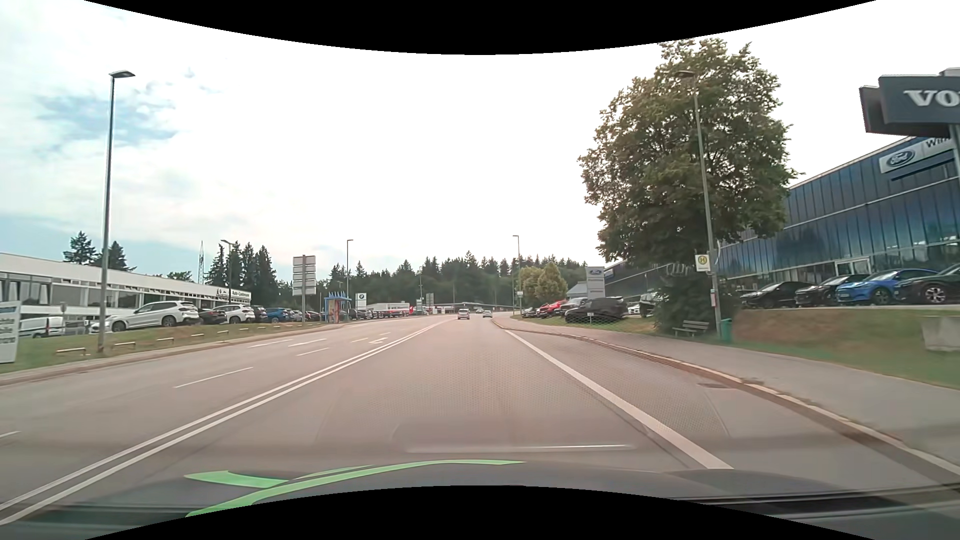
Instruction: Follow the waypoints while adhering to traffic rules and regulations
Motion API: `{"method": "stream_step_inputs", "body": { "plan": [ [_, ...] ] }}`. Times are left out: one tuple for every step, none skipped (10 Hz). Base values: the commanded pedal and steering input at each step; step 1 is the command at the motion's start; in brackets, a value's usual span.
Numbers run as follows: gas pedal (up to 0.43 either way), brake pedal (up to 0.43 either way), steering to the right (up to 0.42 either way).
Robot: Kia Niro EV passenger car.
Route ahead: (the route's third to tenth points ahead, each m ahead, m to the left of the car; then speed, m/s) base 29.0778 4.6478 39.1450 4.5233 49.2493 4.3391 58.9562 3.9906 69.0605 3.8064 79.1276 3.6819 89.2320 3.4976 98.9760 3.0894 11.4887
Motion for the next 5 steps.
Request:
{"method": "stream_step_inputs", "body": {
  "plan": [
    [0.228,0.0,0.001],
    [0.228,0.0,0.001],
    [0.228,0.0,0.001],
    [0.228,0.0,0.001],
    [0.228,0.0,0.001]
  ]
}}
